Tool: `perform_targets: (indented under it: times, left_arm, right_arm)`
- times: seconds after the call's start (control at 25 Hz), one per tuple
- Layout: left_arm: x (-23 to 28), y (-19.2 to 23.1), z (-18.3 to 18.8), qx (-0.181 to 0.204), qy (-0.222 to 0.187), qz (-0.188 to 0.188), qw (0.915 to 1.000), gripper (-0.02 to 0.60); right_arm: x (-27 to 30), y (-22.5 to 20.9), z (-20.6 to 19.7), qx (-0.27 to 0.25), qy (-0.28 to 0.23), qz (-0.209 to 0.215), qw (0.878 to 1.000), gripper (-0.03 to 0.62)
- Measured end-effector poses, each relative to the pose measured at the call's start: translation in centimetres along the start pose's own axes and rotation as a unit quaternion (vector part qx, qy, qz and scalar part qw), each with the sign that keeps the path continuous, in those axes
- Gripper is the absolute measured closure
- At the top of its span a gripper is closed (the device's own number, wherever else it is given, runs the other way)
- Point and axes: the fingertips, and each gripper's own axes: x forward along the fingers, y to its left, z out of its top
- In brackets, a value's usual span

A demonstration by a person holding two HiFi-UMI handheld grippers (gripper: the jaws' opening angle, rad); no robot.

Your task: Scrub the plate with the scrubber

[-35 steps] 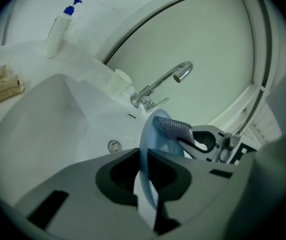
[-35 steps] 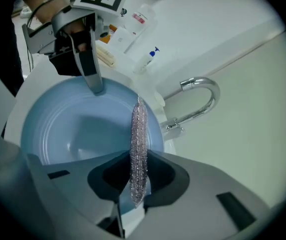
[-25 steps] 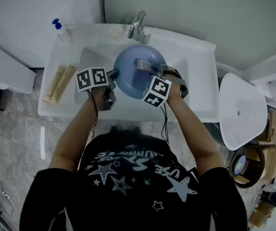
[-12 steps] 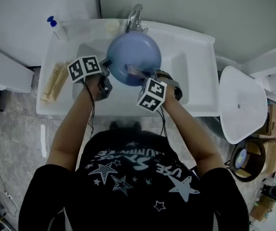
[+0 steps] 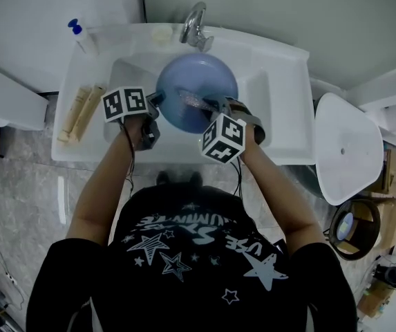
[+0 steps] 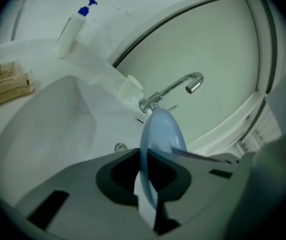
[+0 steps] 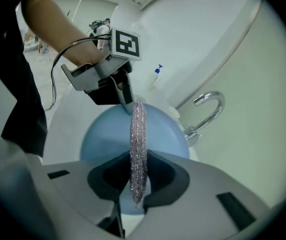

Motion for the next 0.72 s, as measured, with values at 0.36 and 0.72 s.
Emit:
perform_targets:
  times: [0.36,0.72]
  left_arm:
    - [-0.3,-1.2,-1.6,0.097,0.072,0.0,0.9927,0.545]
    - [-0.7,-1.6,-2.7,0.162,0.138,-0.014,0.977,0.546]
  right_arm:
    - [0.8,-3.4,1.1,-0.303,-0.056,-0.063,0.949,0.513]
    - [1.5,-0.8,2.0,-0.477,-0.125,-0.006,0.87,0.513]
